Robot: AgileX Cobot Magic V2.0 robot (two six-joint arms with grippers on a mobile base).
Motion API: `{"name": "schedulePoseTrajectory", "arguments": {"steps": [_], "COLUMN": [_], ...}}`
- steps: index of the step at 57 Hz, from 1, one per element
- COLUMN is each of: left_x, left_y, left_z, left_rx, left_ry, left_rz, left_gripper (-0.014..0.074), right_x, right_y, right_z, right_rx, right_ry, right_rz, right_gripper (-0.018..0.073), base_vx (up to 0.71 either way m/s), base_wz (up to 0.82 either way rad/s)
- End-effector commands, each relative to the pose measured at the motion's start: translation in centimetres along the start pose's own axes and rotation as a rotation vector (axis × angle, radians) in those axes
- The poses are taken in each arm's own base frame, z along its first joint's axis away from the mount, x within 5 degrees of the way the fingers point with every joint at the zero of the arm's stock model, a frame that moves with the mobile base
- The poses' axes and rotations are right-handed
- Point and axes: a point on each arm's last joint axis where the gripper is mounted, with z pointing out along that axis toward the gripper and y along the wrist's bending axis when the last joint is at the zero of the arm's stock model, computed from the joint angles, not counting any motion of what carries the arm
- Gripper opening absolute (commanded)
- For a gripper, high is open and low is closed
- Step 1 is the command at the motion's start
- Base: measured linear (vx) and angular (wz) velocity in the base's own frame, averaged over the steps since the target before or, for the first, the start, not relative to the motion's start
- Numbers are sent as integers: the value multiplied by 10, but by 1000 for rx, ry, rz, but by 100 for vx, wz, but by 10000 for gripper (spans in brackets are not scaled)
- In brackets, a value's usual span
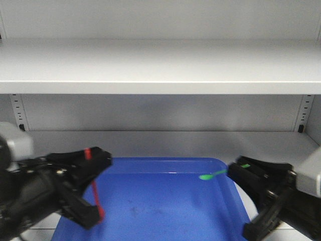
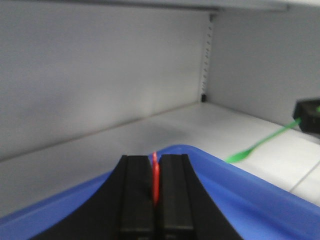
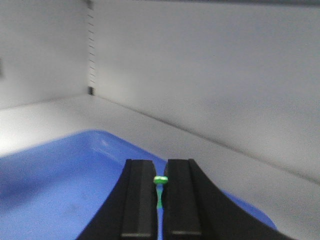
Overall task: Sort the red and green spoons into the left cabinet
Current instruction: 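Extend both grippers over the blue tray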
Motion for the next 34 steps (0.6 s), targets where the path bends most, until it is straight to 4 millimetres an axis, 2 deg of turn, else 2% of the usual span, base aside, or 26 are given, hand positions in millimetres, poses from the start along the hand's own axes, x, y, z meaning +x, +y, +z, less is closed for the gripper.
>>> {"name": "schedulePoseTrajectory", "arguments": {"steps": [1,9,18,26,34], "left_x": [-19,-14,-4,0,1], "left_y": [-10,-13,-11,-10,-9], "left_z": [15,37,49,51,51], "left_rx": [84,133,143,134,130], "left_ry": [-112,-130,-107,-91,-92], "left_rz": [-34,-60,-60,-12,32], "left_gripper": [-3,39,147,321,502], "right_x": [-25,-15,-10,-7,-3], "right_y": [9,17,17,15,12], "right_z": [14,35,38,38,38], "right_rx": [-57,-59,-55,-28,5], "right_ry": [-82,30,61,93,131], "right_rz": [1,11,15,9,8], "right_gripper": [38,55,71,101,186], "base_vx": [0,0,0,0,0], "base_wz": [0,0,0,0,0]}}
